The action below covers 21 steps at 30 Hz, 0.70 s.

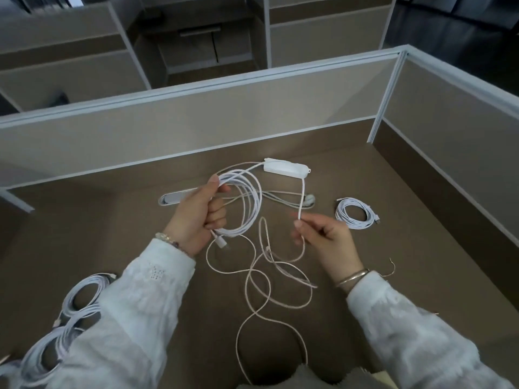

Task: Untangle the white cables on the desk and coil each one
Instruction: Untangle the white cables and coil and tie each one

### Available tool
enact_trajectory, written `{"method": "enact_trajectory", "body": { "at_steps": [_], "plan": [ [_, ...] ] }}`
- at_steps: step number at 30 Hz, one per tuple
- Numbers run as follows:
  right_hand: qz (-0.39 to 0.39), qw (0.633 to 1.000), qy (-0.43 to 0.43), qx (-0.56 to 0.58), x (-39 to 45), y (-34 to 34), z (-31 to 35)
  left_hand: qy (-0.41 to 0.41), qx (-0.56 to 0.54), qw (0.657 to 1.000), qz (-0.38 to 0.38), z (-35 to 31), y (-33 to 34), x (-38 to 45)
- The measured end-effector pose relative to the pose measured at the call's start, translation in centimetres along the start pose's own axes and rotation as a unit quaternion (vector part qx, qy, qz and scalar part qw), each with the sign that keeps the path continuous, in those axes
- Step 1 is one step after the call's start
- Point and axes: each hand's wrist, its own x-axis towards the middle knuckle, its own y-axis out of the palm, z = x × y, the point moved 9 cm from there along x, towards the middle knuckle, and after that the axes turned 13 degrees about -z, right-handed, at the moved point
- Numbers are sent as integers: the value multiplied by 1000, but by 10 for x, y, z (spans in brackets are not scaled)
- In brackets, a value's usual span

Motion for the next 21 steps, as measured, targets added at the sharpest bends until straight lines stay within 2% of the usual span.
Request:
{"method": "enact_trajectory", "body": {
  "at_steps": [4,7,9,12,15,18,21],
  "plan": [
    [63,989,-120,-50,-3,28,53,19,52,998,-15,3,-7,-5],
    [120,950,-250,-143,-14,55,76,-11,103,995,5,11,-3,-11],
    [143,922,-308,-187,-18,68,82,-29,125,991,27,15,2,-18],
    [141,879,-373,-260,-22,80,87,-44,144,987,54,18,7,-29],
    [108,851,-421,-294,-29,84,99,-73,176,978,79,28,9,-39],
    [81,858,-403,-309,-30,86,100,-90,191,970,118,34,10,-47],
    [113,911,-314,-241,-22,84,89,-105,144,971,161,31,4,-49]
  ]
}}
